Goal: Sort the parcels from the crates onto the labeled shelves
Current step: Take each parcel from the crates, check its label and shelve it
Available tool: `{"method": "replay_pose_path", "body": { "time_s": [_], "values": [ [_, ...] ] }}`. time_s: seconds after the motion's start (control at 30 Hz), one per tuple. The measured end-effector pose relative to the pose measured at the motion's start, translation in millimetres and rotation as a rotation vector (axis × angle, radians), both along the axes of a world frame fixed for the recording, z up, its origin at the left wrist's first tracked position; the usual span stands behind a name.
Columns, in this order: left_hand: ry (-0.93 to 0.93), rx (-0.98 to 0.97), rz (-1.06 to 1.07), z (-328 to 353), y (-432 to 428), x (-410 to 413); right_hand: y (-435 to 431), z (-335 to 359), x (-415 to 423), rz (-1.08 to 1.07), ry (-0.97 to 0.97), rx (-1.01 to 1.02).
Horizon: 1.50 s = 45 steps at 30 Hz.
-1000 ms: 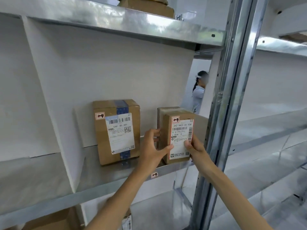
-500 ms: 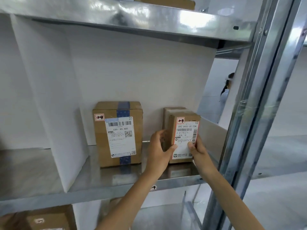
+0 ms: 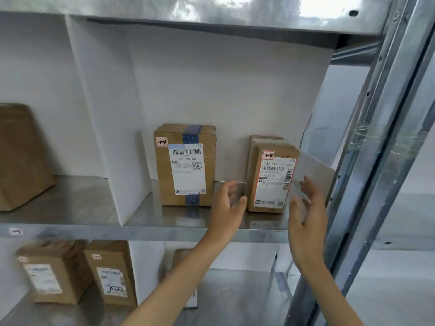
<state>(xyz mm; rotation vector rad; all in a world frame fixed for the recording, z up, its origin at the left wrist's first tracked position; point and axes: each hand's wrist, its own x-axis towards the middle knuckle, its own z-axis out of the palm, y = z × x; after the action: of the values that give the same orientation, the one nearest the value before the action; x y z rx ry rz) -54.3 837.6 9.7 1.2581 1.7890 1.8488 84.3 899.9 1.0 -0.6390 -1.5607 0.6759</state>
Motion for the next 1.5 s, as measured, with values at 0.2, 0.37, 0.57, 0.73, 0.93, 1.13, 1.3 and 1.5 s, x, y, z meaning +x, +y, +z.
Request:
{"method": "replay_pose_path", "body": {
  "time_s": [0.2,0.37,0.57,0.73,0.93,1.13,1.3,1.5],
  "values": [
    [0.064,0.118,0.036,5,-59,-4,-51,-1,-34,0.162,0.016,0.183],
    [0.075,0.220,0.234,6,-134,-41,-114,0,-90,0.532,-0.078,0.199],
    [0.038,0.240,0.705,-15,-264,-101,-196,-3,-158,0.915,-0.268,0.112],
    [0.030,0.222,0.927,-24,-381,-124,-281,-15,-202,1.133,-0.363,0.074],
    [0.068,0.225,1.203,-35,-525,-128,-405,-27,-246,1.349,-0.396,0.080],
    [0.057,0.150,1.423,-45,-669,-116,-531,-40,-274,1.520,-0.403,0.049],
    [-0.003,0.131,1.555,-55,-759,-91,-616,-57,-289,1.645,-0.457,-0.004],
    [0.003,0.127,1.765,-70,-828,-63,-689,-79,-304,1.714,-0.550,0.017]
  ]
}}
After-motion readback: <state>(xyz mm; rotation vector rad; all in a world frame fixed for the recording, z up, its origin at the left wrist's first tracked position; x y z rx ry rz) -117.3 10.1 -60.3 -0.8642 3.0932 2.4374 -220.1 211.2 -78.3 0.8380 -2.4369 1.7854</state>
